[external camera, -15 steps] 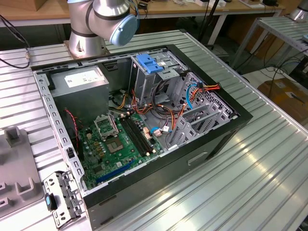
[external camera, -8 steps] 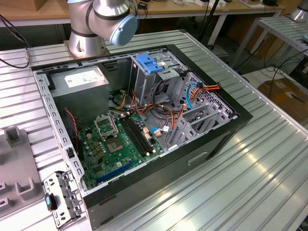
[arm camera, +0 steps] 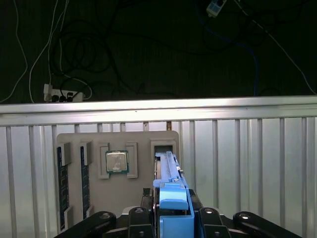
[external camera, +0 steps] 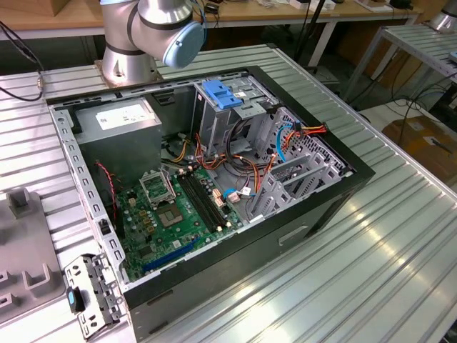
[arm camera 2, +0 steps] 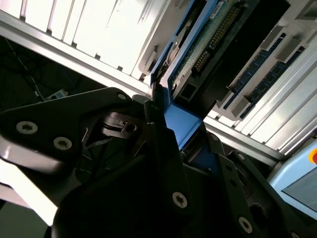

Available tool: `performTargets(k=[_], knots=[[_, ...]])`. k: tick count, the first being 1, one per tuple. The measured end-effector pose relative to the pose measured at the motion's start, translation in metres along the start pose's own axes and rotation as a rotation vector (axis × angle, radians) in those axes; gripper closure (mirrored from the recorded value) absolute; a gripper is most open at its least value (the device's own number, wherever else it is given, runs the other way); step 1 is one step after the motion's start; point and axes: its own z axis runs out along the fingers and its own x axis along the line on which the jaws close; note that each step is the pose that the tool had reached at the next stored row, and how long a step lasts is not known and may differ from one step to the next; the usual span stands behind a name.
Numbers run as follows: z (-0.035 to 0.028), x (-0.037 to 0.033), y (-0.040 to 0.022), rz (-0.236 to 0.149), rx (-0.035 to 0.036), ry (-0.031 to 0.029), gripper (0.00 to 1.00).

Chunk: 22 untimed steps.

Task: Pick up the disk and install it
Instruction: 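Pick up the disk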

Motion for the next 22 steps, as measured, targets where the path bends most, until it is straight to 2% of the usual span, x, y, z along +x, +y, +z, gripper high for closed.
performTargets(k=[22], knots=[[-0.0116,0.0000,-0.0003,0.000,0.0001,0.0000,0.63]])
